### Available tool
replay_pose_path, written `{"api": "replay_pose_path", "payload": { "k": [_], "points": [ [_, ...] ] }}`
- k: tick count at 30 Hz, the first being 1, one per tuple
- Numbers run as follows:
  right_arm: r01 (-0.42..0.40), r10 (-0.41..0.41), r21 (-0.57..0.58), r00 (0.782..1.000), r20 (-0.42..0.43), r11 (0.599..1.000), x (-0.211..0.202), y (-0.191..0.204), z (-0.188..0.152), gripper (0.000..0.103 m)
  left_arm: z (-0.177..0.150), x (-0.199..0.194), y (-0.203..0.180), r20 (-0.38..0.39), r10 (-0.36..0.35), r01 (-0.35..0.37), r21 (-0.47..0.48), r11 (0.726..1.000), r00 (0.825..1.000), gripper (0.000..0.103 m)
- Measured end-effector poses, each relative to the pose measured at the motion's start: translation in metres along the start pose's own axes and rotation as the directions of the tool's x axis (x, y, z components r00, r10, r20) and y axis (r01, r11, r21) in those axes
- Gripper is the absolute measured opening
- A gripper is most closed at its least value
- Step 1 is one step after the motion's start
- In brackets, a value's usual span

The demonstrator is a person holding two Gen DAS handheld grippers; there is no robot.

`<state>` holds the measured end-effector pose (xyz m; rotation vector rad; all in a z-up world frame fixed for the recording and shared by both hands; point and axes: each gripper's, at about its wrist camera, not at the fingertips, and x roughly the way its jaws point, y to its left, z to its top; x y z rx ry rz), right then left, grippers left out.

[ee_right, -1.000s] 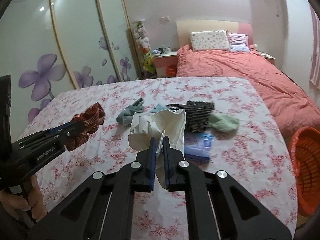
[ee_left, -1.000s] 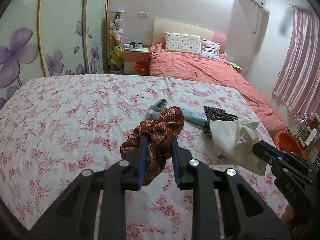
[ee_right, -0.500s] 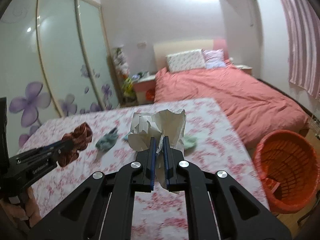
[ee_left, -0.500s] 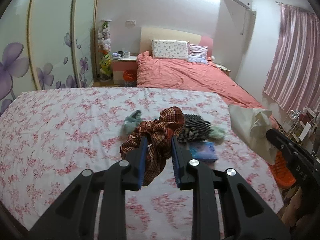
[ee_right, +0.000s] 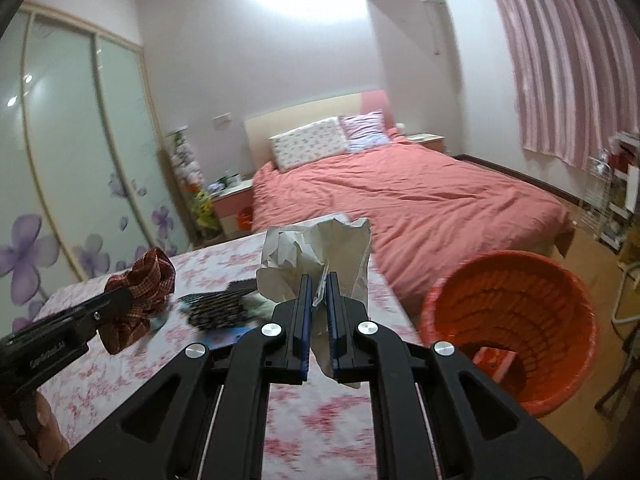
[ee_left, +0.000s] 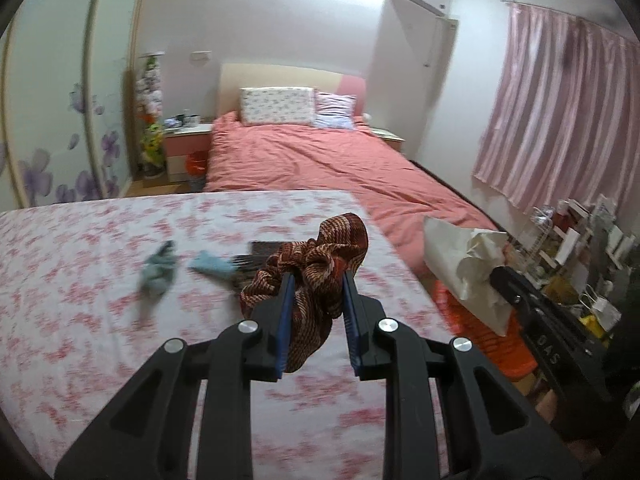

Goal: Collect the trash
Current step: 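Carry scrunchie and tissue over the orange basket and open both tools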

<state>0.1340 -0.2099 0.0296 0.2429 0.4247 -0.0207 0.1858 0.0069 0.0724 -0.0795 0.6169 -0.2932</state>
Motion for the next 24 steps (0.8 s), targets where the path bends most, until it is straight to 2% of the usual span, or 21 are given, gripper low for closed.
{"api": "replay_pose_path", "payload": {
  "k": [4, 10, 18, 24],
  "points": [
    [0.049, -0.052, 0.061, 0.998, 0.039, 0.997, -0.01, -0.031, 0.006, 0.008, 0.0, 0.013, -0.032, -0.014, -0.068, 0.068, 0.024, 0.997, 0.998, 0.024],
    [0.132, -0.145, 0.138, 0.986, 0.086, 0.982, -0.018, -0.074, 0.01, 0.008, -0.003, 0.033, -0.08, -0.047, -0.177, 0.179, 0.048, 0.983, 0.983, 0.024],
    [0.203, -0.227, 0.212, 0.969, 0.098, 0.956, -0.013, -0.123, 0.011, 0.008, -0.006, 0.07, -0.155, -0.096, -0.324, 0.332, 0.085, 0.939, 0.941, 0.024],
    [0.21, -0.243, 0.28, 0.966, 0.086, 0.937, -0.004, -0.161, 0.01, 0.008, -0.011, 0.109, -0.201, -0.146, -0.383, 0.4, 0.108, 0.91, 0.912, 0.024]
  ]
}}
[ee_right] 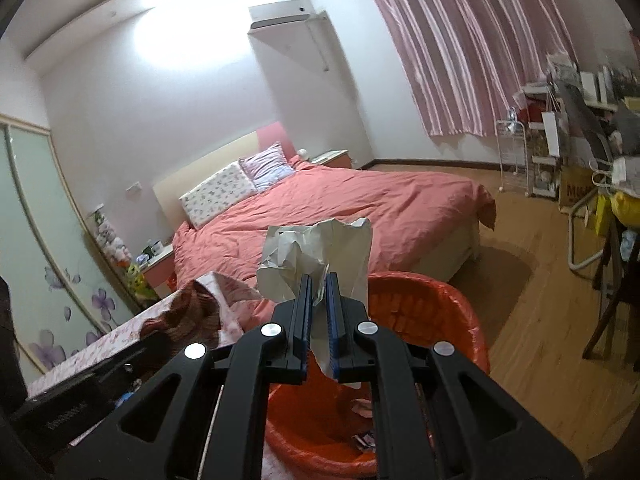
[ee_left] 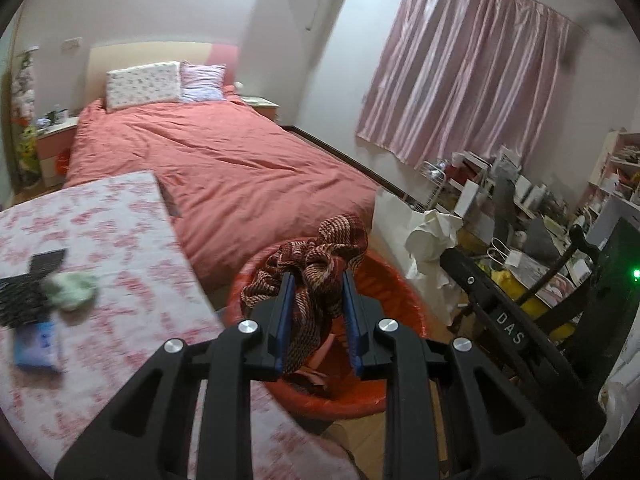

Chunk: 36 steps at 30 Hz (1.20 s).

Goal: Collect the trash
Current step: 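Carry scrunchie and tissue over the orange basket and open both tools, then grasp the grey-green sock with the left tool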

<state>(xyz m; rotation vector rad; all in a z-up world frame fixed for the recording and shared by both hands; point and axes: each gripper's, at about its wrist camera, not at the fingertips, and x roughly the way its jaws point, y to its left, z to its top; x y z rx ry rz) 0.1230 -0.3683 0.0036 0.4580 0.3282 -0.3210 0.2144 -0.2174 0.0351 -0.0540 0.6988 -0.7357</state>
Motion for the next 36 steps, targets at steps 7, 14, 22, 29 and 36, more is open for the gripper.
{"api": "replay_pose_path", "payload": {
  "k": [7, 14, 22, 29, 36],
  "points": [
    [0.006, -0.002, 0.047, 0.997, -0.08, 0.999, 0.028, -0.019, -0.008, 0.013, -0.005, 0.051, 0.0, -0.079, 0.03, -0.03, 0.002, 1.0, 0.996, 0.044],
    [0.058, -0.056, 0.013, 0.991, -0.122, 0.998, 0.027, -0.019, -0.021, 0.046, -0.014, 0.046, 0.037, -0.101, 0.133, -0.135, -0.012, 0.991, 0.986, 0.059],
    [0.106, -0.116, -0.106, 0.988, -0.098, 0.989, 0.018, 0.005, -0.024, 0.078, -0.039, -0.001, 0.09, -0.093, 0.338, -0.337, 0.032, 0.941, 0.936, 0.081],
    [0.077, -0.103, -0.198, 0.986, -0.128, 0.977, 0.017, 0.04, -0.043, 0.091, -0.058, -0.057, 0.153, -0.09, 0.468, -0.471, -0.013, 0.882, 0.879, 0.087],
    [0.032, -0.087, -0.311, 0.983, -0.164, 0.95, 0.016, 0.079, -0.066, 0.094, -0.071, -0.109, 0.234, -0.089, 0.627, -0.633, -0.09, 0.769, 0.774, 0.088]
  ]
}}
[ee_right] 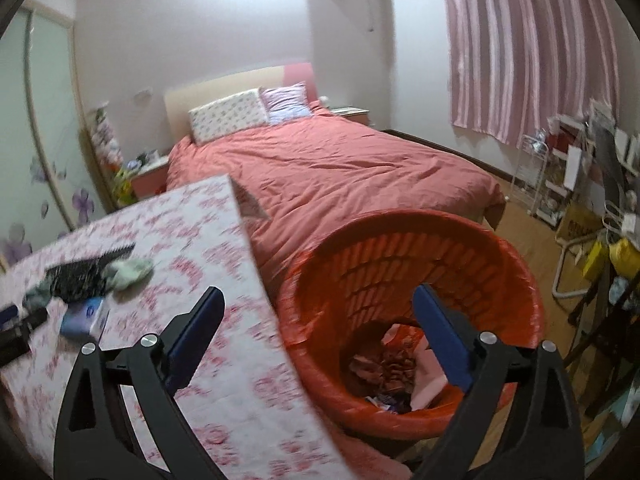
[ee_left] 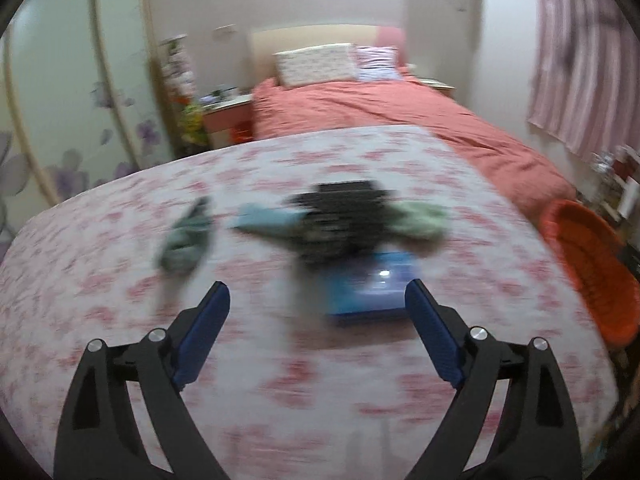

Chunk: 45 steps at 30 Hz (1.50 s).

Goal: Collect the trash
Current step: 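Grasp the grey-green sock with the left tool, then grasp the blue tissue packet with the right tool while the left tool holds the sock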

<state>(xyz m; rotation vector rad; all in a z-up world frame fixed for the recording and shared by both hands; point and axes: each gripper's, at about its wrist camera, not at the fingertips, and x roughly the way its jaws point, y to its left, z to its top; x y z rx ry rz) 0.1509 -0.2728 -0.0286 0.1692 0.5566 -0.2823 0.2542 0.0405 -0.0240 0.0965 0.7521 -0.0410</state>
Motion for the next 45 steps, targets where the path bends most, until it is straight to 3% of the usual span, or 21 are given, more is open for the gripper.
{"api": "replay_pose_path", "payload": {
  "k": [5, 12, 20, 23, 28, 33, 38, 45],
  "points": [
    [-0.022, 0.021, -0.074, 0.999, -0.025, 0.997, 0.002, 0.027, -0.005, 0.094, 0.006, 0.02, 0.06, -0.023, 0.119, -0.121, -0.09, 0.989, 0.993, 0.088],
    [-0.061, 0.055, -0.108, 0.996, -0.063, 0.992, 0.006, 0.051, -0.013, 0.094, 0.022, 0.059, 0.1, -0.082, 0.116, -0.129, -0.172, 0.977, 0.99, 0.086],
    [-0.091, 0.077, -0.135, 0.992, -0.104, 0.987, 0.013, 0.068, -0.018, 0.094, 0.035, 0.109, 0.108, -0.165, 0.139, -0.168, -0.178, 0.97, 0.976, 0.07],
    [-0.113, 0.096, -0.127, 0.987, -0.131, 0.985, 0.016, 0.073, -0.018, 0.094, 0.039, 0.121, 0.114, -0.184, 0.104, -0.143, -0.211, 0.967, 0.977, 0.059],
    [-0.158, 0.142, -0.103, 0.978, -0.152, 0.982, 0.017, 0.084, -0.017, 0.094, 0.039, 0.119, 0.116, -0.173, 0.098, -0.129, -0.177, 0.976, 0.98, 0.019],
    [-0.217, 0.196, -0.11, 0.965, -0.176, 0.97, 0.017, 0.111, -0.017, 0.095, 0.022, 0.101, 0.125, -0.183, 0.075, -0.106, -0.167, 0.98, 0.98, 0.015],
    [-0.298, 0.26, -0.121, 0.93, -0.258, 0.947, 0.027, 0.16, -0.024, 0.095, -0.005, 0.072, 0.132, -0.18, 0.039, -0.07, -0.171, 0.983, 0.983, 0.016],
    [-0.311, 0.266, -0.106, 0.913, -0.309, 0.945, 0.041, 0.216, -0.027, 0.099, -0.023, 0.053, 0.135, -0.168, 0.019, -0.049, -0.179, 0.983, 0.986, 0.017]
  ]
}}
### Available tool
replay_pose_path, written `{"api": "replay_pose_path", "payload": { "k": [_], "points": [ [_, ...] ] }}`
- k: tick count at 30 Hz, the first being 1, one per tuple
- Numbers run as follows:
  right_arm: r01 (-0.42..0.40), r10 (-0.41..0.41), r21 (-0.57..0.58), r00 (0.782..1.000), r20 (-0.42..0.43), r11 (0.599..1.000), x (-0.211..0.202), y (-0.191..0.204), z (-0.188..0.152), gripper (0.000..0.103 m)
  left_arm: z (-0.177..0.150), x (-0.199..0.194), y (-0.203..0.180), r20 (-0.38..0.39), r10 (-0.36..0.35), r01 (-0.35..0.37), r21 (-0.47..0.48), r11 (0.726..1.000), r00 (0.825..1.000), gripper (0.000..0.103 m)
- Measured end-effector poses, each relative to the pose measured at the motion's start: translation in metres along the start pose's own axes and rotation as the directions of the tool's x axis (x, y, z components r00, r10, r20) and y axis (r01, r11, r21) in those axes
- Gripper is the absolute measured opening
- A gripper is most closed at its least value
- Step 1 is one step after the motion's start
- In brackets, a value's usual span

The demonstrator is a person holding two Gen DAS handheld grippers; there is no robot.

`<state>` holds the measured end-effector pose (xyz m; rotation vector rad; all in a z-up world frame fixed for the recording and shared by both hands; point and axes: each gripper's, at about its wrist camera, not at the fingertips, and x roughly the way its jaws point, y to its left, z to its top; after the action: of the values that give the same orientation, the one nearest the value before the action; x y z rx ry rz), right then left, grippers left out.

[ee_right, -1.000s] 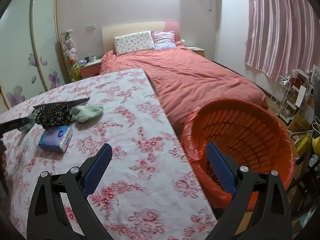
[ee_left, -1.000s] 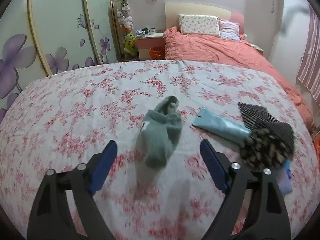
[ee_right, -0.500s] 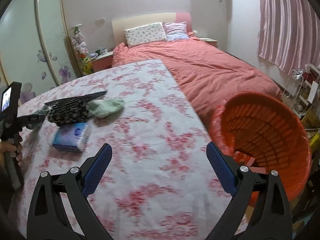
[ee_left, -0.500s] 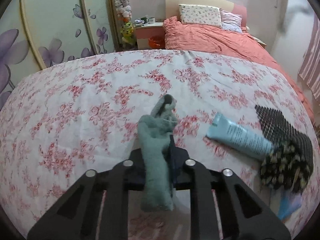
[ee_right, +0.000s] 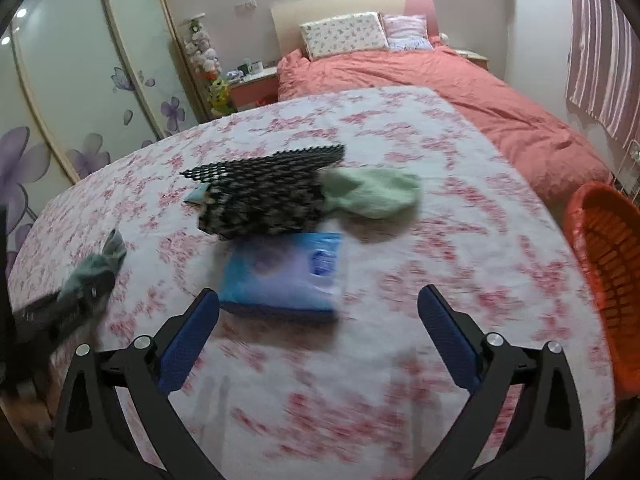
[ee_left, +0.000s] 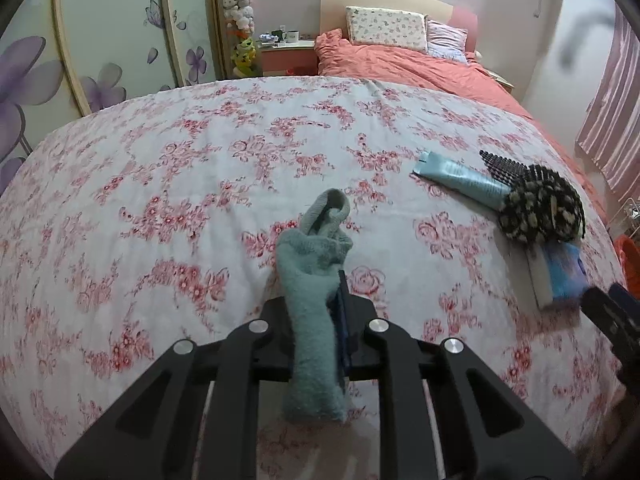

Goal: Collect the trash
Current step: 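Grasp the blue tissue packet with the right tool while the left tool holds the sock, then carry sock and tissue packet over the basket and open both tools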

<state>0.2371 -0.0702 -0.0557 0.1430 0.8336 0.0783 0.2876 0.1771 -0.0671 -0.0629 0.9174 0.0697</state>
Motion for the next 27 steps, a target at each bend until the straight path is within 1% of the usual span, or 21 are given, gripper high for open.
{"api": "replay_pose_path", "payload": {
  "k": [3, 6, 8, 9, 10, 12, 14, 18, 21, 24, 27],
  "points": [
    [0.01, -0.009, 0.013, 1.0, -0.03, 1.0, 0.012, 0.012, 0.003, 0.099, -0.002, -0.001, 0.0, 0.01, 0.001, -0.001, 0.004, 1.0, 1.0, 0.018],
    [0.068, -0.068, 0.008, 0.997, -0.046, 0.998, 0.023, 0.02, 0.002, 0.099, -0.003, -0.001, 0.001, 0.014, -0.002, 0.002, -0.007, 1.0, 1.0, 0.018],
    [0.086, -0.085, 0.013, 0.995, -0.046, 0.996, 0.029, 0.02, 0.003, 0.098, -0.003, -0.001, 0.001, 0.014, -0.005, 0.006, -0.012, 1.0, 1.0, 0.019],
    [0.092, -0.091, 0.012, 0.995, -0.045, 0.996, 0.03, 0.021, 0.004, 0.094, -0.003, -0.001, 0.001, 0.014, -0.006, 0.006, -0.013, 1.0, 1.0, 0.02],
    [0.094, -0.093, 0.008, 0.994, -0.053, 0.996, 0.032, 0.021, 0.004, 0.093, -0.003, -0.002, 0.001, 0.013, -0.006, 0.006, -0.013, 1.0, 1.0, 0.021],
    [0.098, -0.098, -0.004, 0.994, -0.048, 0.995, 0.032, 0.02, 0.005, 0.082, -0.003, -0.002, 0.001, 0.013, -0.006, 0.006, -0.012, 1.0, 1.0, 0.023],
    [0.1, -0.101, -0.026, 0.994, -0.045, 0.995, 0.031, 0.018, 0.005, 0.075, -0.003, -0.001, -0.001, 0.013, 0.0, 0.0, -0.01, 1.0, 1.0, 0.024],
    [0.096, -0.098, -0.042, 0.994, -0.045, 0.994, 0.022, 0.007, -0.001, 0.074, -0.004, -0.002, -0.007, 0.012, 0.001, -0.001, -0.004, 1.0, 1.0, 0.024],
    [0.113, -0.115, -0.048, 0.992, -0.042, 0.992, 0.015, -0.006, -0.005, 0.074, -0.007, -0.004, -0.014, 0.01, -0.009, 0.009, 0.004, 1.0, 1.0, 0.023],
    [0.159, -0.16, -0.048, 0.987, -0.032, 0.986, 0.009, -0.021, -0.008, 0.074, -0.009, -0.007, -0.021, 0.007, -0.028, 0.028, 0.011, 1.0, 1.0, 0.023],
    [0.204, -0.205, -0.017, 0.978, -0.03, 0.979, 0.006, -0.04, -0.006, 0.074, -0.013, -0.009, -0.032, 0.007, -0.049, 0.049, 0.025, 0.999, 0.999, 0.023]
  ]
}}
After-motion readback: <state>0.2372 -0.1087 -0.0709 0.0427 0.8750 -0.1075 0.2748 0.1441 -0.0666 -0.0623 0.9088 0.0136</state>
